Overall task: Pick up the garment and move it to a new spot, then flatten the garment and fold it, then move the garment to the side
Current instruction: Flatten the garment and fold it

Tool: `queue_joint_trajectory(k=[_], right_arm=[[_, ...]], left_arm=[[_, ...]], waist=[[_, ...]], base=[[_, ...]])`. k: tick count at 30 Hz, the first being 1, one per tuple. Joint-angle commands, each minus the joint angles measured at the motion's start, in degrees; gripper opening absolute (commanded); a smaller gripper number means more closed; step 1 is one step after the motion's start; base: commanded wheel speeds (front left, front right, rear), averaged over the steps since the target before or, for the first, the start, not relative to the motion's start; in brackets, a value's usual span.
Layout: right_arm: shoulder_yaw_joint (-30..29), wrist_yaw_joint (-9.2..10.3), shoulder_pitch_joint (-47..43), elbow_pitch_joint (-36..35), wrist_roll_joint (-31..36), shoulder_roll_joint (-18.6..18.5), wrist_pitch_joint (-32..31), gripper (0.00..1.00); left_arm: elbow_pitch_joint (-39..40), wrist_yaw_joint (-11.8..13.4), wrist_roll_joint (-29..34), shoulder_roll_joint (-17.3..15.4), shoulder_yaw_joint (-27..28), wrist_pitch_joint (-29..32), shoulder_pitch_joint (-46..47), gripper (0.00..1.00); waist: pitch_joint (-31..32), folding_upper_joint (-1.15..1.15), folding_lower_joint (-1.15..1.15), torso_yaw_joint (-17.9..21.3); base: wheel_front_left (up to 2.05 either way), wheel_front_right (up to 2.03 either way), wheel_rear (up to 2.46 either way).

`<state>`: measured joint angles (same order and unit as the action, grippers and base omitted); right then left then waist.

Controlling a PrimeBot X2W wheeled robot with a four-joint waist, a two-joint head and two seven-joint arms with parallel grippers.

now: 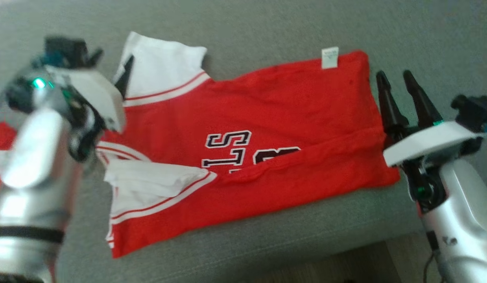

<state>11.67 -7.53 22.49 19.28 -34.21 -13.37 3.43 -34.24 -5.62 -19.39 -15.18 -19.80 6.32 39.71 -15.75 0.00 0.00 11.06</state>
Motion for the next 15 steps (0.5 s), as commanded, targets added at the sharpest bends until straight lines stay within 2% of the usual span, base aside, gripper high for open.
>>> queue_joint_trajectory(k=[1,9,15], right_arm=[[2.1,0.04,3.4,-2.0,0.3,-0.6,0.9,1.0],[5.7,0.04,8.1,-0.9,-1.5,0.4,3.4,1.0],[6.3,0.04,10.0,0.3,-2.8,0.1,4.9,1.0]], left_arm=[[0.3,-0.6,-0.5,-4.0,1.4,3.1,6.3,1.0],[-6.7,-1.7,-3.2,-9.9,-0.9,15.9,18.4,1.0],[-7.7,-1.8,-4.9,-11.4,-4.6,22.0,21.8,1.0]], waist=[[-4.4,0.0,0.0,3.9],[-8.4,0.0,0.0,8.2],[-9.7,0.0,0.0,9.4]], base=[[0.0,0.0,0.0],[0.0,0.0,0.0],[0.0,0.0,0.0]])
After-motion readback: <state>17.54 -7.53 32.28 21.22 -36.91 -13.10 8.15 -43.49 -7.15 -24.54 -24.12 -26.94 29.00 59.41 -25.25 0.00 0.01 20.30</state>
